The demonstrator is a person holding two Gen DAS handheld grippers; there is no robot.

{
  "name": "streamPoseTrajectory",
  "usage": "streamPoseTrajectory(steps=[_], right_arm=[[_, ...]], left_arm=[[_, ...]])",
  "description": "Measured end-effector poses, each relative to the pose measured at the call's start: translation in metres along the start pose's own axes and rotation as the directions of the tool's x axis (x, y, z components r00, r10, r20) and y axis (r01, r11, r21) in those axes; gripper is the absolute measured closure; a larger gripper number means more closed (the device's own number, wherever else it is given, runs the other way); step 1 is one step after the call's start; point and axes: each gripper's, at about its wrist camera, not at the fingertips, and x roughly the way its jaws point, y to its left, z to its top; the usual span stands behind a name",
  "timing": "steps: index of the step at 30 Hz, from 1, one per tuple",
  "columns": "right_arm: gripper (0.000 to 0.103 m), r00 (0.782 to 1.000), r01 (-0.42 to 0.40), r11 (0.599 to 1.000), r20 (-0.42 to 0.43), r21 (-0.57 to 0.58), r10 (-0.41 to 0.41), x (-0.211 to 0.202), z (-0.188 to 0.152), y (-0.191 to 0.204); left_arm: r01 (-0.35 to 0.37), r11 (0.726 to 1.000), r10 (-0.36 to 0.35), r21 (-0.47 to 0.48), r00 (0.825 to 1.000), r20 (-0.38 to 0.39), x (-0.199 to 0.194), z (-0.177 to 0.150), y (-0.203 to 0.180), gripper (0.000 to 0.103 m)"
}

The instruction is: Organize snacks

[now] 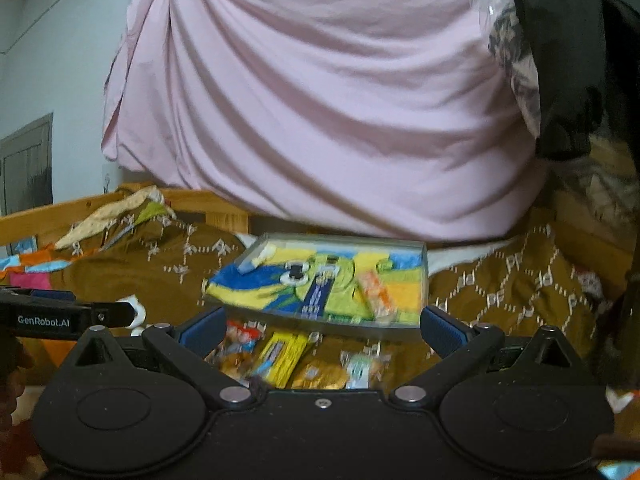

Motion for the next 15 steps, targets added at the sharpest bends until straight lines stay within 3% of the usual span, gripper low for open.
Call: streamPoseTrajectory(steps=[9, 15], right_arm=[[0.001, 0.992, 0.012, 1.0, -0.124, 0.003, -0.012, 0.006, -0.033, 0.007], [0.001, 0.987, 0.018, 1.0, -0.162, 0.018, -0.015, 0.012, -0.042, 0.006]], left_arm=[[-0.004, 0.998, 0.007, 0.06, 0.998, -0.06, 0.008, -0.027, 0.0, 0.0], [0.019, 0.997, -0.012, 0.069, 0.995, -0.101, 0.016, -0.036, 0.001, 0.0]])
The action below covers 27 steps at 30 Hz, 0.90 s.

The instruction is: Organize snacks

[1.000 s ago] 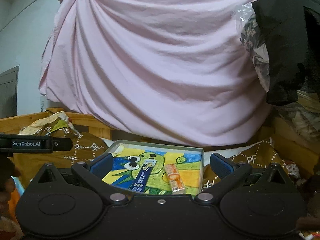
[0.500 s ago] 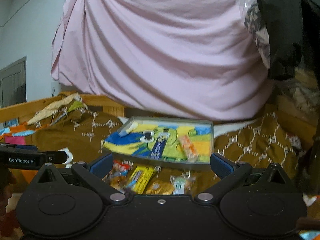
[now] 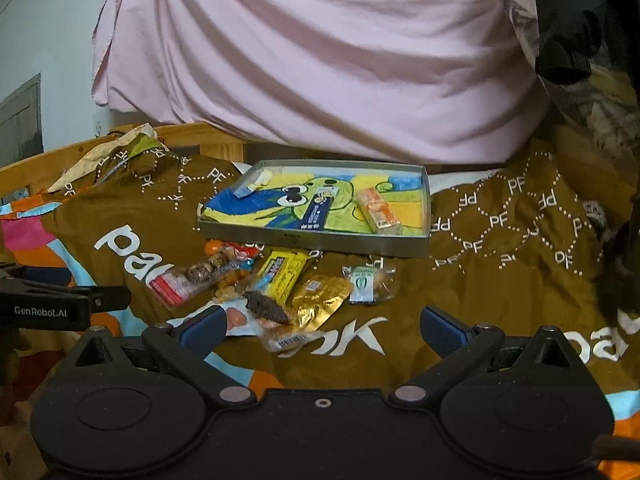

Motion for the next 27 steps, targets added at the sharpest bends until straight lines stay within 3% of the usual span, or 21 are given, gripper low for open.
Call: streamPoseTrajectory(steps=[10, 27], right_arm=[[0.001, 0.998, -0.005, 1.0, -0.055, 0.01, 0.006, 0.015, -0.009, -0.001], [0.001, 0.994, -0.049, 0.999, -0.099, 0.023, 0.051, 0.039, -0.014, 0.001]], left_arm=[[-0.009, 1.0, 0.008, -0.013, 0.999, -0.05, 0.014, -0.006, 0.005, 0.0], [-0.018, 1.0, 0.017, -0.018, 0.998, -0.06, 0.027, -0.008, 0.014, 0.0]])
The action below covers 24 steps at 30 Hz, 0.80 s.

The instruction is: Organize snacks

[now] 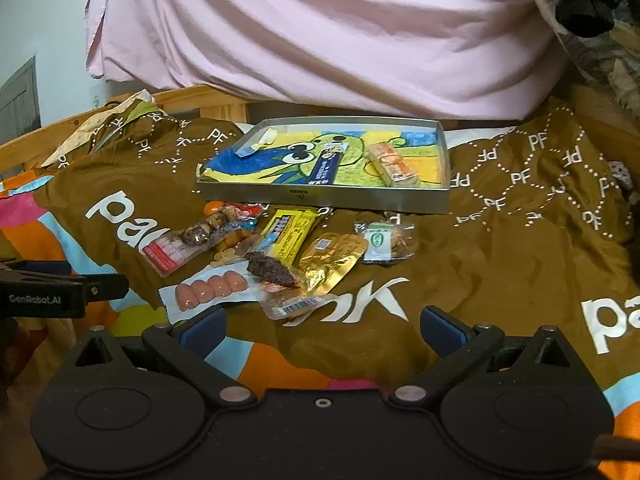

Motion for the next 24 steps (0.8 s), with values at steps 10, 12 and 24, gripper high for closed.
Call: streamPoseTrajectory(steps=[10, 12, 24], right_arm=[[0.001, 0.999, -0.031, 0.999, -0.021, -0.014, 0.03, 0.006, 0.001, 0.014], [0.001, 0.999, -0.032, 0.999, -0.026, -0.017, 0.031, 0.007, 0.001, 0.016], [0.001, 0.998, -0.064, 0.997, -0.028, -0.039, 0.063, 0.008, 0.002, 0.029]], left_arm=[[-0.016, 1.0, 0.016, 0.019, 1.0, 0.022, -0.003, 0.005, 0.003, 0.0], [-0.017, 1.0, 0.017, 0.018, 0.999, 0.028, -0.005, 0.007, 0.004, 0.0], [-0.023, 0.999, 0.022, 0.031, 0.999, 0.037, -0.005, 0.012, 0.006, 0.0]])
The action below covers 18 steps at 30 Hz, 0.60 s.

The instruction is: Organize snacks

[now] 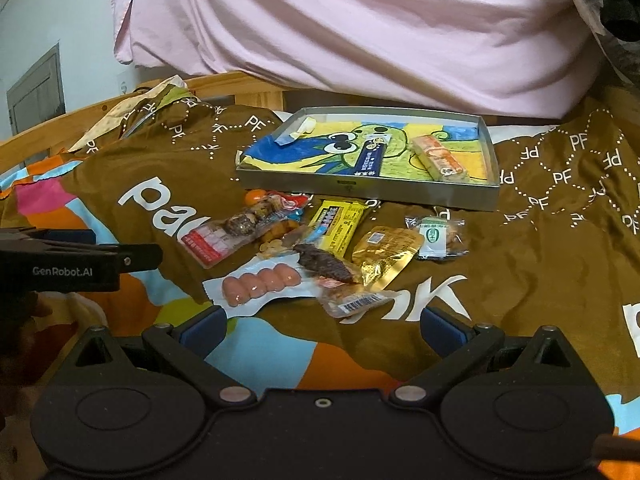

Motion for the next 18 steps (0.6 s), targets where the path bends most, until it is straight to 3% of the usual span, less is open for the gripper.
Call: streamPoseTrajectory(steps=[8, 18], right_arm=[[0.001, 1.0, -0.023, 1.0, 0.006, -0.013, 0.023, 0.009, 0.0, -0.002], [0.001, 0.997, -0.079, 0.991, 0.001, -0.106, 0.079, 0.036, 0.017, -0.023]], left_arm=[[0.032, 0.999, -0.032, -0.013, 0.999, -0.022, 0.006, -0.001, 0.003, 0.0], [0.102, 0.988, -0.099, 0.114, 0.995, -0.027, 0.048, 0.03, -0.009, 0.0]])
